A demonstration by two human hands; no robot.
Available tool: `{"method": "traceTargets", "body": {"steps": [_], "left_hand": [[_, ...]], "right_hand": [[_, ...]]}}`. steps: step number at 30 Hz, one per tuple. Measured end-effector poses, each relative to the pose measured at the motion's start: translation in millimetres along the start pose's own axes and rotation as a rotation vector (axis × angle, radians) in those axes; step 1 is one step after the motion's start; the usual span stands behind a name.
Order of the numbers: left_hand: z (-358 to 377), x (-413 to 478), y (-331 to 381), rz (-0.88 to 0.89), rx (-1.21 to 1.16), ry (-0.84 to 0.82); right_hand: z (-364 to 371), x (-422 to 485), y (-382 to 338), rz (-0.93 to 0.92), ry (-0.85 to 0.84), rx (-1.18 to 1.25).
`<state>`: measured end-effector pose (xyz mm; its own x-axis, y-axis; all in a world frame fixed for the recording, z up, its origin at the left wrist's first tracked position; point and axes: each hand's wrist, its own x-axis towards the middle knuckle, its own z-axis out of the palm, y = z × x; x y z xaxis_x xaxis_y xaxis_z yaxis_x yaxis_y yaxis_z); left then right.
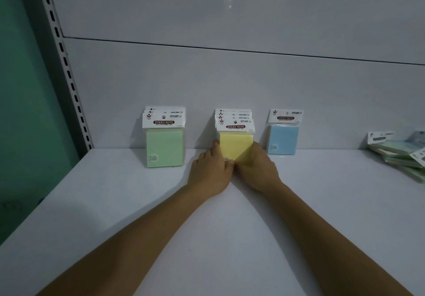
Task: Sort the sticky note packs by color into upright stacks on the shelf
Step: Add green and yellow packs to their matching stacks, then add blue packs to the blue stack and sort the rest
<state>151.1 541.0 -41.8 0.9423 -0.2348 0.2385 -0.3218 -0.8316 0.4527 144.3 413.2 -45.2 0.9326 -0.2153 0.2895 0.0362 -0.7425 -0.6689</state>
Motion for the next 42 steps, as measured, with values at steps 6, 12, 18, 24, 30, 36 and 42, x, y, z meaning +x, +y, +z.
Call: {"method": "traceTargets", "body": {"steps": [6,12,18,24,30,36,42], "left_hand": [[-4,-5,3,-0.009,-0.191,0.182],[-2,-13,6,0.283,0.087,0.458],[-3,-22,11,0.331,0.228,0.404],[-3,-35,27,0.270,0.524,0.375],[32,-54,126,0.366,0.449,0.317],[99,-102,281,0.402,0.071,0.171],[162,-155,411,0.521,0.008,0.058]], "right_hand": [[-2,-2,0,0.021,0.049,0.266],[-6,-2,2,0.136,0.227,0.371],[-17,-27,-2,0.152,0.321,0.093],[-70,-70,27,-0.004,0.156,-0.414],[-161,-120,82,-0.076,0.194,-0.551],[-278,-200,174,0.009,0.301,-0.627],[-374,-278,259,0.083,0.345,-0.688]]}}
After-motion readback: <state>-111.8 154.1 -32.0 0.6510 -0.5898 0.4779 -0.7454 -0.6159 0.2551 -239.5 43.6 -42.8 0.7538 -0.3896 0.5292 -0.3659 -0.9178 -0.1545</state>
